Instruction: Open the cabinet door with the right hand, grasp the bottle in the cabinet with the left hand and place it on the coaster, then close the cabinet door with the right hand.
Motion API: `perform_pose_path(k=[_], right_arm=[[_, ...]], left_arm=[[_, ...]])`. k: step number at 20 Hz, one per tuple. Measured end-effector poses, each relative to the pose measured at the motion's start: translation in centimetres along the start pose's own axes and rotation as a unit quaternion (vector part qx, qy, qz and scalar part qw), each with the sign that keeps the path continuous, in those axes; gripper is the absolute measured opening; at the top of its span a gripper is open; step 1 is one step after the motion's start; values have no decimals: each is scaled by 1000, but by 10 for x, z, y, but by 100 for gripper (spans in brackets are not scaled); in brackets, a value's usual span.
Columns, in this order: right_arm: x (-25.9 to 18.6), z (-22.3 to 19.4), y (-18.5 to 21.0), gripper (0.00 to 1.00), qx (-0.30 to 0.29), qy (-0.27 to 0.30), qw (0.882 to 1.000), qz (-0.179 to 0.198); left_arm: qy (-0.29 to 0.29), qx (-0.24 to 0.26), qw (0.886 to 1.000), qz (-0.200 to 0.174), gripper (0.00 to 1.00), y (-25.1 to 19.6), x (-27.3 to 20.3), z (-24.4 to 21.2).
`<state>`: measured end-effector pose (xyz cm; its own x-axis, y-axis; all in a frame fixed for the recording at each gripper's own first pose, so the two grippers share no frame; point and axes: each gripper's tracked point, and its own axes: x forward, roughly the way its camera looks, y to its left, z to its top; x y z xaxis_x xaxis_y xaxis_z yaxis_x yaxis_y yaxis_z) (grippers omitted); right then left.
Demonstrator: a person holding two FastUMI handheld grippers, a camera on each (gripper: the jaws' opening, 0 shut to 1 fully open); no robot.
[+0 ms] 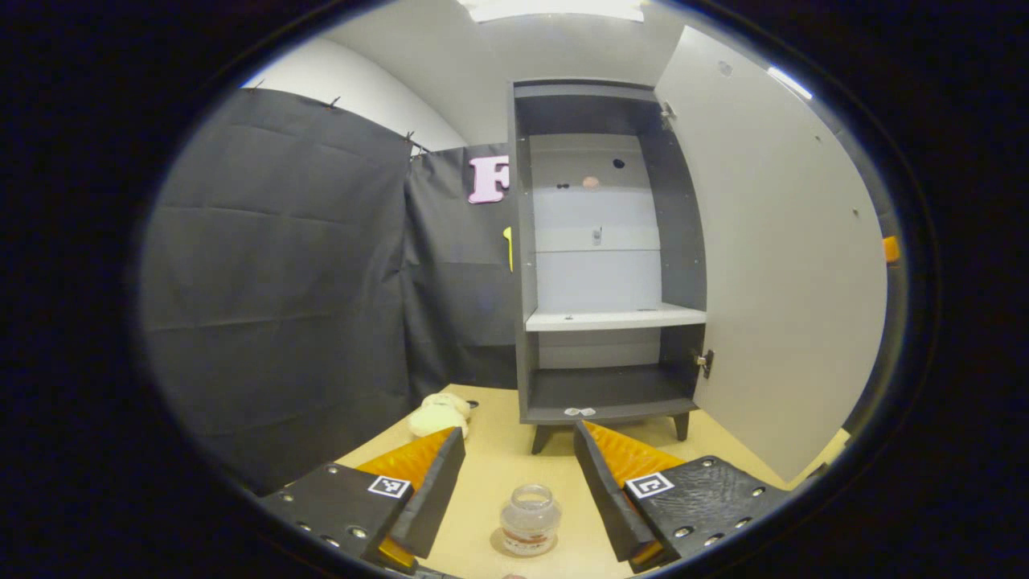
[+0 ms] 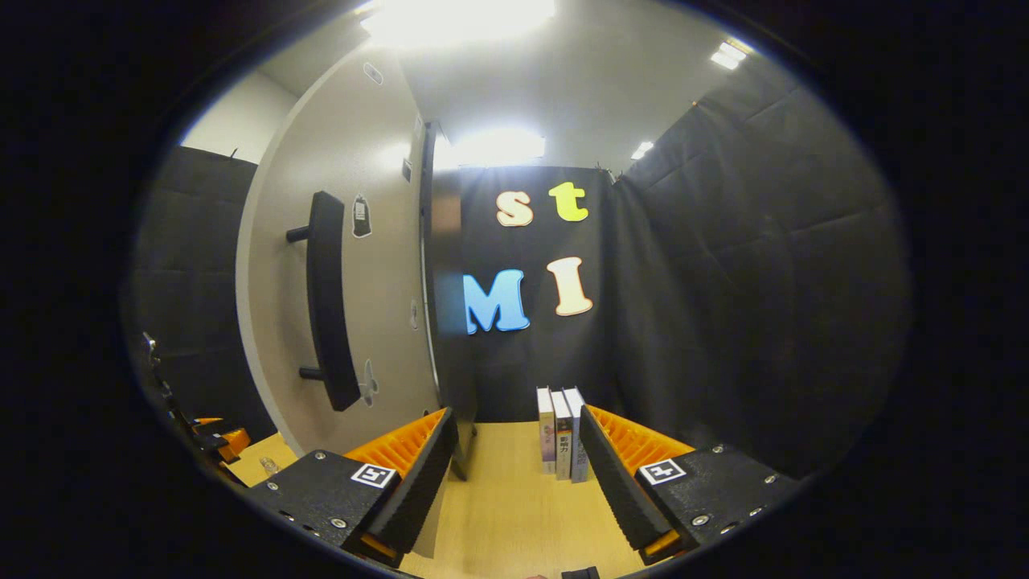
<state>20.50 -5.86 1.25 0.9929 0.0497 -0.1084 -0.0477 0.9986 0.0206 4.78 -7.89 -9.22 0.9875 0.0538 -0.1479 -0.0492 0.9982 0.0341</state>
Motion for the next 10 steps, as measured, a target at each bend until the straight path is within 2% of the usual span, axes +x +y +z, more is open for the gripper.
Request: perform_pose_path(k=[4,5,7,8,10], right_arm=[[0,21,8,94,-12,-18,999,-27],[-2,27,12,94,-10,-25,999,-32],[-4,36,25,94,-5,-37,999,-34],[-6,41,31,92,-5,-44,998,-37],[-7,43,44,94,-5,-47,998,-37]], left_arm=[[-14,6,1000,11,85,28,3,31],[-18,9,1000,12,82,35,4,36],[-33,15,999,12,85,50,4,47],[-38,14,999,6,82,55,5,50],[-36,10,999,-4,77,65,9,47]])
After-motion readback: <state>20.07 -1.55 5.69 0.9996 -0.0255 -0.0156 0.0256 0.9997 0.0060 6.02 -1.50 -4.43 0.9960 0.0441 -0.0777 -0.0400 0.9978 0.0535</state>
